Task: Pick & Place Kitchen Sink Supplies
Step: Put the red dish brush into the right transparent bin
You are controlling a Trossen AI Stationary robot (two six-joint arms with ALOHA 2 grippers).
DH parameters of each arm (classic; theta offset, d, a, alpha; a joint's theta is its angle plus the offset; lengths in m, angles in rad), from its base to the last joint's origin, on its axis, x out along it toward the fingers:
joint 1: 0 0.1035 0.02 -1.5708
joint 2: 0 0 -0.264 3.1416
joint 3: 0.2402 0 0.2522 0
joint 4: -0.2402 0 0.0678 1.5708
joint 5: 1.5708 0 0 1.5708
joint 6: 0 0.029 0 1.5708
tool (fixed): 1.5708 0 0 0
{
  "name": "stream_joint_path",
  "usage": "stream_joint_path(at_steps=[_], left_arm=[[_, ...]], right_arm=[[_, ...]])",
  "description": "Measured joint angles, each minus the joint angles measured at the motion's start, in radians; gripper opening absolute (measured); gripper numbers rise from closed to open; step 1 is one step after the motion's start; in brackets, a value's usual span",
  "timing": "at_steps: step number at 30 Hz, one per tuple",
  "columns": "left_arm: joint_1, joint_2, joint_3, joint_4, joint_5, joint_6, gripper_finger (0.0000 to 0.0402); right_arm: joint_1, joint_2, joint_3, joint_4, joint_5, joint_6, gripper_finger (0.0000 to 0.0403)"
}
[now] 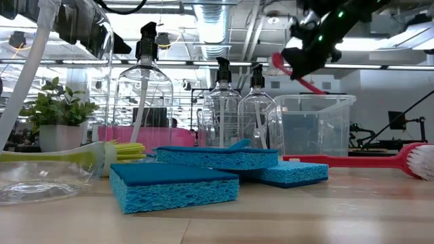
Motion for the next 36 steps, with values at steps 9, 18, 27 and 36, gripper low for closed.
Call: stream_joint_path(at_steps=[9, 18, 27, 36], left_arm=[[0.000, 0.000, 0.000, 0.000, 0.000, 0.000, 0.0149], [0.000, 0.000, 0.000, 0.000, 0.000, 0.000, 0.0149], [0.000, 0.000, 0.000, 0.000, 0.000, 0.000, 0.0149], [0.000, 0.000, 0.000, 0.000, 0.000, 0.000, 0.0149]], right_arm=[[-0.093, 0.123, 0.000, -0.071, -0.078, 0.053, 0.0066], [-0.096, 0.150, 0.004, -0.077, -0.083, 0.063, 0.0067], [-0.087, 0.147, 0.003, -0.107, -0.087, 0.061, 0.0139], [-0.020, 0.093, 0.073, -0.197, -0.067, 0.063, 0.0192]])
